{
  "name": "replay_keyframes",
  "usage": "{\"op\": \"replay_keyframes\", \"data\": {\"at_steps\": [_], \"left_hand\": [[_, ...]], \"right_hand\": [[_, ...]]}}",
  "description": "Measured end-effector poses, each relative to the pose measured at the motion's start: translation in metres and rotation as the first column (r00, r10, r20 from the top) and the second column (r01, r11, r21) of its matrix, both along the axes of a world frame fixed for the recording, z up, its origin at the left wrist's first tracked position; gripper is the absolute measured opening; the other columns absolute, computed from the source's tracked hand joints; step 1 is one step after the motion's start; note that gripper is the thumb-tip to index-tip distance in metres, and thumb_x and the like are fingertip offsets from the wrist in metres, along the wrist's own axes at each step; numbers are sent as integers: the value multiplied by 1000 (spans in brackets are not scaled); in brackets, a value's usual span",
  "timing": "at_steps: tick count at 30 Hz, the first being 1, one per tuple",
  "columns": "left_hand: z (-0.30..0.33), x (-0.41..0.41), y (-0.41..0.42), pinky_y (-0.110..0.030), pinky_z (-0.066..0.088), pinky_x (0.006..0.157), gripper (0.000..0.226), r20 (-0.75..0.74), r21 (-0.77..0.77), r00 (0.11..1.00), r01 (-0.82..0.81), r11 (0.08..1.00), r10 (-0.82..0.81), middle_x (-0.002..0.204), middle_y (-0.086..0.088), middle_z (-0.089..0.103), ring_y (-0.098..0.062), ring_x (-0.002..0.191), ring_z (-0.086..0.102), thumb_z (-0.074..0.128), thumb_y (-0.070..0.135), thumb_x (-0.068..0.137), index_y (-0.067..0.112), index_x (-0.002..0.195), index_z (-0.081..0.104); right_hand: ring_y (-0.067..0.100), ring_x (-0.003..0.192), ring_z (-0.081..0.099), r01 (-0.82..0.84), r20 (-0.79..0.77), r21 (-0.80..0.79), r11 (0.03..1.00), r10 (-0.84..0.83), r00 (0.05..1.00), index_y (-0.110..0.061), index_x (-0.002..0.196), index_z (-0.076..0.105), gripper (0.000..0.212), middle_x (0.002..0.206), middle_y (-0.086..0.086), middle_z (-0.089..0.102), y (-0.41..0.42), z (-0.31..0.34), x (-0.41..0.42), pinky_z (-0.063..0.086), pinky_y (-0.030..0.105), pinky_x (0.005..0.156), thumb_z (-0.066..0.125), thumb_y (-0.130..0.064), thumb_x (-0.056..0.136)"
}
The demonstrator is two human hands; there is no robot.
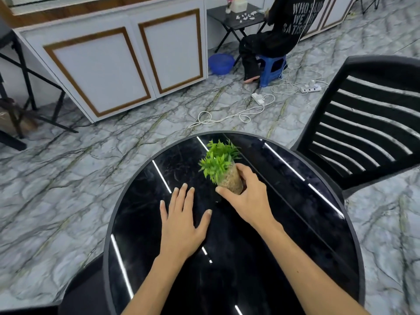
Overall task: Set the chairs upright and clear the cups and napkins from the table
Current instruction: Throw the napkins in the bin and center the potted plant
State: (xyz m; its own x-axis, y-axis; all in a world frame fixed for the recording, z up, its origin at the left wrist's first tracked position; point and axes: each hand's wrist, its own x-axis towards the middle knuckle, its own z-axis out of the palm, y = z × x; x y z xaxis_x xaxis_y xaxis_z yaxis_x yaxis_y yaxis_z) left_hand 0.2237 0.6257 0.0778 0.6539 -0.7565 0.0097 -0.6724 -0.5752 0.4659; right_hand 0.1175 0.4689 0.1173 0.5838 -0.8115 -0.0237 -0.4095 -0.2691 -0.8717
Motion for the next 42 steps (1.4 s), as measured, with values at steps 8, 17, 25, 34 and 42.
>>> {"op": "replay_keyframes", "data": {"at_steps": [8, 17, 25, 34, 42], "left_hand": [[-9, -49, 43, -49, -1, 125, 80, 43, 24, 999, 11, 1000, -12, 167, 4, 20, -15, 156, 6, 31, 68, 92, 19, 156, 32], [-14, -71, 55, -51, 7, 125, 77, 136, 68, 991, -6, 998, -3, 166, 2, 23, -17, 155, 13, 31, 66, 94, 17, 154, 36], [-13, -71, 55, -51, 9, 125, 77, 168, 69, 986, -13, 998, 1, 166, 2, 24, -16, 155, 14, 31, 65, 94, 17, 155, 35], [-14, -71, 54, -51, 10, 126, 77, 164, 75, 986, -23, 997, 10, 166, 3, 24, -15, 155, 14, 31, 66, 94, 19, 155, 34], [-13, -71, 54, -49, 9, 126, 78, 157, 73, 987, -30, 997, 18, 166, 5, 24, -14, 155, 15, 31, 67, 93, 20, 155, 34]], "right_hand": [[3, 104, 66, -11, 122, 95, 995, 0, 993, -30, 122, 57, 64, 106, -14, 72, 46, -9, -46, 51, 25, 93, 90, -34, 67], [2, 107, 64, -6, 160, 133, 991, -15, 987, -23, 122, 58, 64, 106, -15, 72, 65, -15, -65, 50, 25, 97, 92, -28, 68], [6, 102, 66, -8, 176, 129, 992, -15, 984, -25, 118, 57, 57, 104, -13, 72, 63, -19, -65, 52, 25, 92, 89, -28, 71], [5, 102, 66, -10, 185, 91, 996, -7, 983, -24, 118, 58, 57, 104, -13, 71, 64, -23, -67, 52, 24, 92, 89, -28, 71], [3, 108, 63, -36, 205, 122, 992, 10, 979, -26, 120, 57, 62, 110, -15, 70, 64, -23, -71, 51, 24, 96, 90, -33, 69]]}}
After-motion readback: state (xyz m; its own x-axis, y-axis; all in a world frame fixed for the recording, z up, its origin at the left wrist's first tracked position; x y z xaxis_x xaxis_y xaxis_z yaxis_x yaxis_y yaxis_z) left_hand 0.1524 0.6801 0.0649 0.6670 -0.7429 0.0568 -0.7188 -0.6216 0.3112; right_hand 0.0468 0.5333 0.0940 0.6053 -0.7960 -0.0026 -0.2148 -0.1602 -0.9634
